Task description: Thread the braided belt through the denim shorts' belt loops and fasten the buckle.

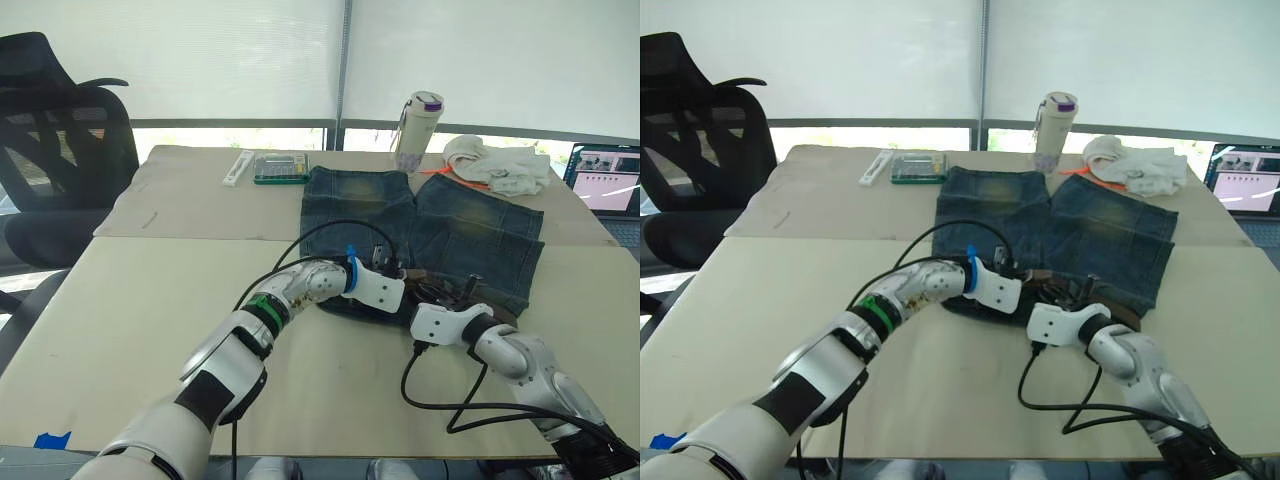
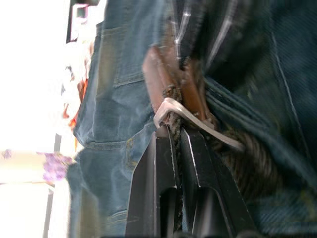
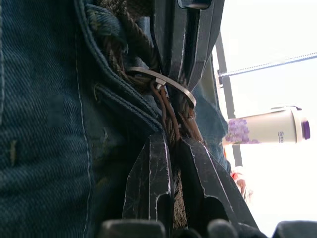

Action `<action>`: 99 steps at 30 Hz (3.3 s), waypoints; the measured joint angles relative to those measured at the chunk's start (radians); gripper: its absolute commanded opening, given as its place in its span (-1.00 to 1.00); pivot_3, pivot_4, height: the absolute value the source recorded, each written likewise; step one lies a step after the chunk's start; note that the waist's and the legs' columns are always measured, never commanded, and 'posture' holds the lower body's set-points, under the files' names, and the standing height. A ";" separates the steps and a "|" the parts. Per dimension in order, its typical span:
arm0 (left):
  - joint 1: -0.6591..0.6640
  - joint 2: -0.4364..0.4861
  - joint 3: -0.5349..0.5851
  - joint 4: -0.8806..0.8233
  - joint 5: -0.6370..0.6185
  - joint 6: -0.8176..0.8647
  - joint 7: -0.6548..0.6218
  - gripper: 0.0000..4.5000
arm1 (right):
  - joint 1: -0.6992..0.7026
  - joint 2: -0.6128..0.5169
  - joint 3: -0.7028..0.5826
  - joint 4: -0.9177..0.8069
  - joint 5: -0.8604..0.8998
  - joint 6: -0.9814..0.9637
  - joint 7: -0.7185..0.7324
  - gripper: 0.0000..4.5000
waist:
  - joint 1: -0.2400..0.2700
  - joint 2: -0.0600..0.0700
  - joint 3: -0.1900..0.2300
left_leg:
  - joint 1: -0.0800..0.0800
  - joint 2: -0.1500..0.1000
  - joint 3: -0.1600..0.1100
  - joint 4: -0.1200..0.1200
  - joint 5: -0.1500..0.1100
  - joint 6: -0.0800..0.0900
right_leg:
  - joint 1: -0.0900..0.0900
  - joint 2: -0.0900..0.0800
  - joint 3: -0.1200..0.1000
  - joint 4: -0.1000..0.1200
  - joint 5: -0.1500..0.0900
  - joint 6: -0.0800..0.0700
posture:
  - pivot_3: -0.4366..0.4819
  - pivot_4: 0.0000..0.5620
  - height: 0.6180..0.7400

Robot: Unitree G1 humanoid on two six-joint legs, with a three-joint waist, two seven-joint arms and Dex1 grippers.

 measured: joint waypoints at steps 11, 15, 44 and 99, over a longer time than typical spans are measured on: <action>0.046 -0.052 0.064 0.003 -0.082 0.005 0.039 -1.00 | 0.045 0.083 -0.062 -0.119 0.235 0.014 0.116 0.03 | 0.003 0.000 0.000 | 0.000 -0.001 -0.001 0.000 0.000 0.000 | 0.001 0.000 0.000 0.000 0.000 0.000 | -0.05 -0.47 0.95; 0.087 -0.048 0.064 0.003 -0.085 -0.030 0.041 -1.00 | 0.094 0.060 -0.158 -0.163 0.342 0.082 0.170 0.17 | 0.007 0.000 0.000 | 0.001 0.000 -0.001 0.001 -0.001 0.001 | 0.002 0.000 0.000 -0.001 0.001 0.000 | -0.05 -0.47 0.95; 0.130 -0.024 0.065 -0.039 -0.088 -0.037 0.043 -1.00 | -0.048 -0.075 -0.120 0.044 0.211 -0.024 0.210 0.17 | 0.000 0.000 0.000 | 0.002 0.000 0.000 0.000 0.000 0.001 | 0.002 0.000 0.000 0.000 0.001 0.000 | -0.05 -0.47 0.95; 0.216 0.043 0.073 -0.105 -0.126 -0.029 0.076 0.98 | 0.284 -0.356 -0.439 0.251 0.230 -0.234 0.193 -1.00 | 0.010 0.000 0.000 | 0.015 0.001 -0.001 -0.002 -0.002 0.003 | 0.015 -0.002 0.001 -0.003 0.000 0.000 | -0.05 -0.47 0.95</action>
